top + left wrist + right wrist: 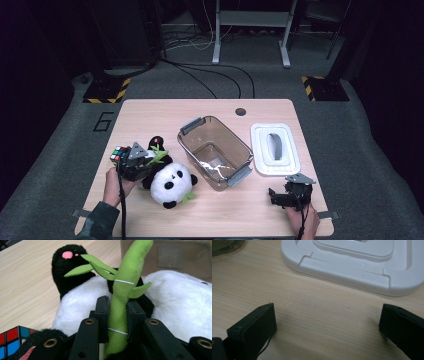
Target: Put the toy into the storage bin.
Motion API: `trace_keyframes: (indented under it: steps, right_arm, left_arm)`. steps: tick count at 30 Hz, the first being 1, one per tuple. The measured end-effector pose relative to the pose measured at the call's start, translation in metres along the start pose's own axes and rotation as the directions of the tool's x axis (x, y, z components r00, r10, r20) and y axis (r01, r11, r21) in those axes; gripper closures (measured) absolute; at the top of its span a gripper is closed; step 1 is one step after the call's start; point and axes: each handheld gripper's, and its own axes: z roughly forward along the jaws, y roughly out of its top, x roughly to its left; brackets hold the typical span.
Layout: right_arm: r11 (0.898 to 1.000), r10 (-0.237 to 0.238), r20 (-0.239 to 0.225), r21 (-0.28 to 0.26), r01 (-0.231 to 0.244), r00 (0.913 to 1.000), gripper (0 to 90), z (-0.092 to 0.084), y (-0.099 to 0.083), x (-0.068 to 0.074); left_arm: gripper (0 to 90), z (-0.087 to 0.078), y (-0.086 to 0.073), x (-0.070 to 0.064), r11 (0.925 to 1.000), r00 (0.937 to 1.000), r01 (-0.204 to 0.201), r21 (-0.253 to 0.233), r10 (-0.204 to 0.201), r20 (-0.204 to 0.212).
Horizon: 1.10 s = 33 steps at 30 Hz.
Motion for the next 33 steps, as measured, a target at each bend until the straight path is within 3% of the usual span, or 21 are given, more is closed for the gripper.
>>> trace_keyframes:
  steps: [2,4,9,14,33]
  right_arm:
    - [1.0,0.001,0.001,0.0,-0.001,1.0,0.3,0.0,0.0,0.0]
    - [1.0,0.003,0.001,-0.002,-0.003,1.0,0.3,0.0,0.0,0.0]
    - [1.0,0.003,0.001,-0.001,-0.003,1.0,0.3,0.0,0.0,0.0]
    - [1.0,0.003,0.001,-0.001,-0.003,1.0,0.3,0.0,0.0,0.0]
    - [1.0,0.003,0.001,-0.001,-0.003,1.0,0.3,0.0,0.0,0.0]
  left_arm:
    - [75.6,-0.003,0.0,0.001,0.9999,0.9999,-0.011,-0.011,0.011,0.01]
    - [75.7,-0.006,-0.001,0.002,0.9993,0.9998,0.011,-0.034,-0.01,0.017]
    - [75.7,-0.018,-0.002,0.001,0.9957,0.9993,0.014,-0.091,-0.011,0.034]
    - [75.7,-0.031,0.0,0.001,0.9933,0.9974,0.026,-0.113,-0.018,0.07]
    - [75.6,-0.067,0.025,0.002,0.9838,0.9928,0.002,-0.179,0.019,0.118]
